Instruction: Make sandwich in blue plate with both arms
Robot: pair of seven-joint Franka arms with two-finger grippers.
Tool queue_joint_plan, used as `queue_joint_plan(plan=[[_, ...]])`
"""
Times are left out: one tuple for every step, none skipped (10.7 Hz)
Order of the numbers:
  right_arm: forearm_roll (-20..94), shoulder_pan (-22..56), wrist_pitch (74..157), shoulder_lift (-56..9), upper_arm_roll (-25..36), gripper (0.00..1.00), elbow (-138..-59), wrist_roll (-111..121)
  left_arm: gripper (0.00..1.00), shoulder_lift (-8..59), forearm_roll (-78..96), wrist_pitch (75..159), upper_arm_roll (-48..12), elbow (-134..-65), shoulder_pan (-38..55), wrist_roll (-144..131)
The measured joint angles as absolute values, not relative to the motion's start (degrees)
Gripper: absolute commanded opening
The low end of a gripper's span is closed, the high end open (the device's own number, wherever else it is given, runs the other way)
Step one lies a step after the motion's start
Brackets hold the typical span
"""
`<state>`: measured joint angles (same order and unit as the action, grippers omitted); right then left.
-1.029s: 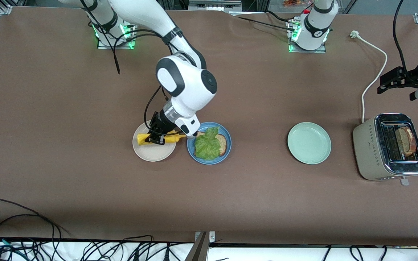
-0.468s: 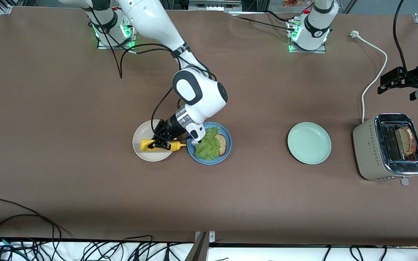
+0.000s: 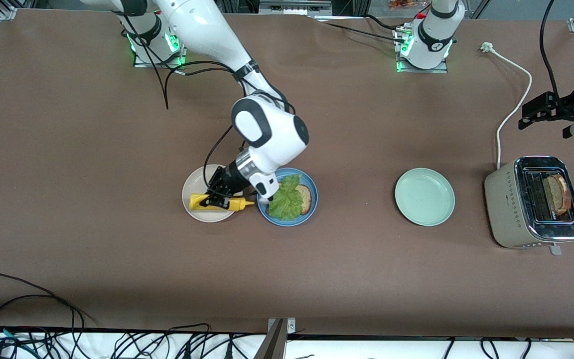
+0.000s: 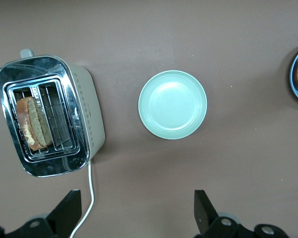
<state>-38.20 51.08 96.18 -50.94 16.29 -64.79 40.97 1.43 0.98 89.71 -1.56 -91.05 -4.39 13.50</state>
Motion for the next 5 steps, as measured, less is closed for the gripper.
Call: queue_joint_plan(plan=[[-34.32,48.16,96.49,-49.32,15.41,0.0,-64.41,42.41,1.0,1.43,0.98,89.71,-1.56,-91.05,-4.4,13.5],[-29.94,43.88,96.86,-47.0,13.23,0.0,-64.37,44.82,1.0,1.43,0.98,89.71,-1.55,-91.05,-4.4,13.5],[-24.8,38.78,97.43,-44.61,10.26,0.0,-64.44,46.93,1.0,1.43,0.99,89.71,-1.55,-91.05,-4.4,13.49],[-18.97,33.13,98.13,-42.24,6.86,0.0,-64.72,49.52,1.0,1.43,0.99,89.71,-1.54,-91.05,-4.41,13.49],[-12.28,27.52,98.44,-40.17,3.85,0.0,-65.08,52.96,1.0,1.43,0.99,89.71,-1.54,-91.05,-4.41,13.5]])
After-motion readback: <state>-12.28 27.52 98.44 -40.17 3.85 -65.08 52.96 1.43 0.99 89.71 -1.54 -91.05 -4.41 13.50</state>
